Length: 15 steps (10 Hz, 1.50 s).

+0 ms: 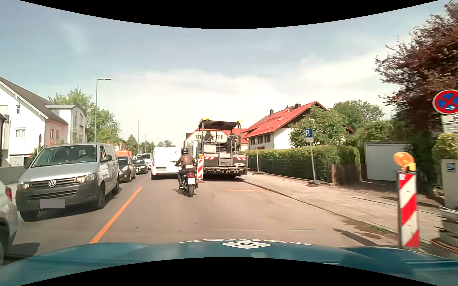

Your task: Follow the waypoints while adhering to traffic rules and regulations

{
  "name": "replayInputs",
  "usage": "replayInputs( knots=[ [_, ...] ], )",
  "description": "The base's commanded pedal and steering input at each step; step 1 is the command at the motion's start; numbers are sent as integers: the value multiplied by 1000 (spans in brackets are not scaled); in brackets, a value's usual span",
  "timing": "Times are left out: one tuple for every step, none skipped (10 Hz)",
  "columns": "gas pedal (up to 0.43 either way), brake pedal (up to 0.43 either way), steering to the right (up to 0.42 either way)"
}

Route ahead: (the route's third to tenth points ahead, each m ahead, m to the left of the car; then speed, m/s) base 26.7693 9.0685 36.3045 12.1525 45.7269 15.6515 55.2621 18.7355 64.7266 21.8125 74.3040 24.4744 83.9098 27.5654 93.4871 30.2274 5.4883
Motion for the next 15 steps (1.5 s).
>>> replayInputs(
  knots=[
    [59,0,-282],
    [59,0,-277],
    [59,0,-266],
    [59,0,-252],
    [59,0,-237],
    [59,0,-220],
    [59,0,-195],
    [59,0,-164],
    [59,0,-141],
    [47,0,-112],
    [28,0,-90],
    [28,0,-67],
    [28,0,-44],
    [28,0,-28],
    [28,0,-14]
  ],
)
